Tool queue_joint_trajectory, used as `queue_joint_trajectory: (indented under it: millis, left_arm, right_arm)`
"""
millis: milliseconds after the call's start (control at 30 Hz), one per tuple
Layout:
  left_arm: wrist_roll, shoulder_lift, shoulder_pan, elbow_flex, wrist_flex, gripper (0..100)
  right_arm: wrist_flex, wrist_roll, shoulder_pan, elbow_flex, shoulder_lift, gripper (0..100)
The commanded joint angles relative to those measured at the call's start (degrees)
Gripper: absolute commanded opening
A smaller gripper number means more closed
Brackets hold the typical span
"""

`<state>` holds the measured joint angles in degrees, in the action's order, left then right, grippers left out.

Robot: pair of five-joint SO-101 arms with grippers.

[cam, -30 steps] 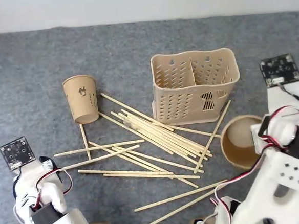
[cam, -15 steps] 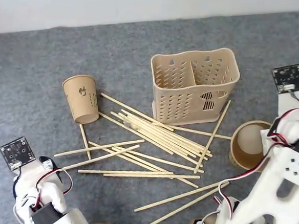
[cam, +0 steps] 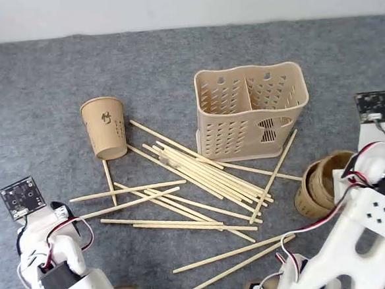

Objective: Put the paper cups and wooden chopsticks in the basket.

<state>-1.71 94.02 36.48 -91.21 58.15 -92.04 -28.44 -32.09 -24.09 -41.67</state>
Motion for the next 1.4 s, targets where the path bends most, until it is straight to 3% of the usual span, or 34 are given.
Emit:
queue_joint_trajectory:
  millis: [0,367,700,933,1067,1267,1367]
  left_arm:
    - [0.3,0.6,-0.2,0.0,-1.2,9]
    - [0.2,0.6,-1.1,1.2,-1.1,10]
    - [0.5,0.3,-11.8,8.0,-0.8,10]
    - [0.4,0.0,-22.6,20.0,7.1,17]
    - [0.5,-1.0,-25.0,24.6,7.9,18]
    - [0.5,-20.9,-25.8,36.0,8.1,18]
    - [0.5,-35.9,-25.8,45.0,8.1,18]
  right_arm:
    - [4.4,2.9,0.0,0.6,-0.4,31.4]
    - [3.3,3.8,5.1,0.7,-1.1,29.6]
    - [-9.6,3.8,7.3,9.1,-8.4,29.5]
    - [-10.4,7.1,12.1,1.8,-17.0,29.5]
    - [-10.4,7.8,14.5,-2.0,-21.7,29.5]
    - [-10.4,7.9,15.8,-5.0,-28.7,29.0]
    - [-10.3,7.9,15.8,-5.5,-31.7,20.3]
